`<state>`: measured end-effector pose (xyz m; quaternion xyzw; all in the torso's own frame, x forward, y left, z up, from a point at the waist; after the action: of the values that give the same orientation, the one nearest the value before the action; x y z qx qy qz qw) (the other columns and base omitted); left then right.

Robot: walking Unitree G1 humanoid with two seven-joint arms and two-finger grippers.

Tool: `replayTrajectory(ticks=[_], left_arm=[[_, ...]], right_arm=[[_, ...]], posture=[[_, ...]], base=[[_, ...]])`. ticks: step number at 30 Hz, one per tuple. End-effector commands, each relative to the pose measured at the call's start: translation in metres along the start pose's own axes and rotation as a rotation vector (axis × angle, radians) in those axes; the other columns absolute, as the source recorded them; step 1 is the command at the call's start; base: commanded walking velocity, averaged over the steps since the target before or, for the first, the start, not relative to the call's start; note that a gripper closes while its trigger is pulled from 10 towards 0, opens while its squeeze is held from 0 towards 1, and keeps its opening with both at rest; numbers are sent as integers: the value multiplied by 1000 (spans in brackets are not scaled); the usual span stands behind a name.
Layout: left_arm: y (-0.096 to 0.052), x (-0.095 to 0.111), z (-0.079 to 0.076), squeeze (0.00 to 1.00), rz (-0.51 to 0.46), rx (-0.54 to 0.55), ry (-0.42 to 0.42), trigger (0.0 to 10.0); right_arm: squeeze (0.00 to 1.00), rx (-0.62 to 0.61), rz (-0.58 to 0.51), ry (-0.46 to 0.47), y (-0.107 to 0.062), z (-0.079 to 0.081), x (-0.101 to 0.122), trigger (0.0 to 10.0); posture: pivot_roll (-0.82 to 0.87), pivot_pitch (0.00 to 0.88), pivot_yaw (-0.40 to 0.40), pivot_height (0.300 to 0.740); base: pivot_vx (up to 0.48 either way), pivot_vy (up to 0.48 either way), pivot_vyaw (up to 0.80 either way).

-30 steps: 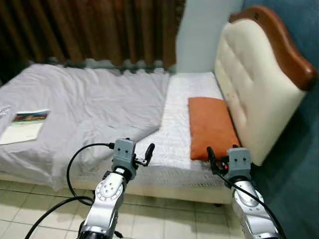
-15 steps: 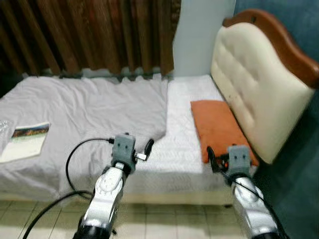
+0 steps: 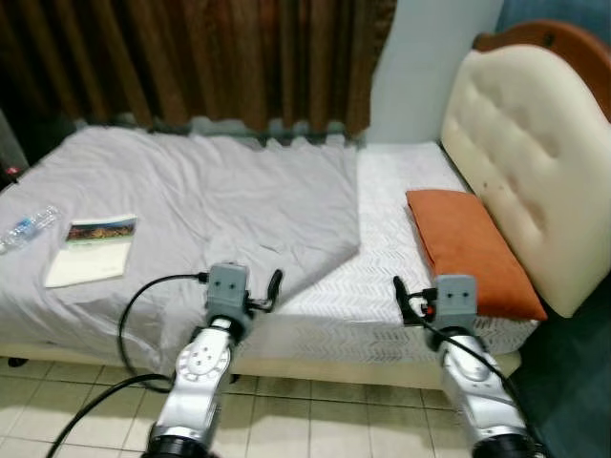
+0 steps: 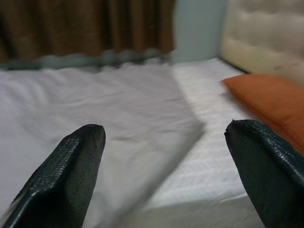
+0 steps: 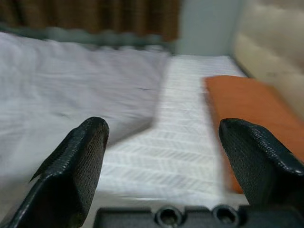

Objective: Clean up the room

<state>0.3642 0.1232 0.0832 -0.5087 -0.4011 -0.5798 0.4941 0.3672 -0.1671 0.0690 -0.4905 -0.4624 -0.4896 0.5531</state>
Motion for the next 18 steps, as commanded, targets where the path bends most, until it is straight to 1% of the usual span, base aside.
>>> replayTrajectory(ticks=[1,5,10,13,14,15,16,17,18], left_arm=[[5,5,-2,0,-11,-3,-12,10000],[6,6,-3,0,-13,-10,-22,10000],[5,4,1,0,-9,-2,-26,10000],[-2,1,3,0,-23,1,11,10000],[-2,1,3,0,-23,1,11,10000],[-7,-1,5,0,-31,11,9,10000],[-16,-2,13,0,-40,47,-5,10000],[-16,-2,13,0,-40,47,-5,10000],[-22,-4,20,0,-41,71,-11,10000]], right_arm=[[0,-4,2,-1,2,-4,2,10000],[0,1,1,-2,4,-3,3,10000],[0,9,-1,5,5,0,3,10000],[0,24,-21,28,3,1,4,10000],[0,24,-21,28,3,1,4,10000],[0,28,-34,39,0,0,5,10000],[0,25,-50,46,-7,-4,4,10000],[0,25,-50,46,-7,-4,4,10000],[0,17,-50,43,-14,-10,0,10000]], posture=[[-51,13,10,740],[-47,11,7,740],[-38,12,6,740],[-34,10,5,740],[-34,10,5,740],[-31,10,3,740],[-25,8,2,740],[-25,8,2,740],[-19,6,0,740]], base=[[0,480,0],[0,480,0],[0,480,0],[0,480,0],[0,480,0],[0,480,0],[0,480,0],[0,480,0],[0,480,0]])
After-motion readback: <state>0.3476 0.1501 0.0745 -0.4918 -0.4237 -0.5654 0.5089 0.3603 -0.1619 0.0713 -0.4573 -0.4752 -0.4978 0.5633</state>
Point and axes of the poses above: a point about 5 cm out from each wrist's last joint towards the gripper, its own y axis pointing out of the wrist towards the gripper, its own x axis along the axis of the wrist's last joint, z = x × y, the point moved 6 cm from there along y, pointing out of the wrist towards the gripper, and after that the axes turned 8 degrees about y, right-handed, at the moved point
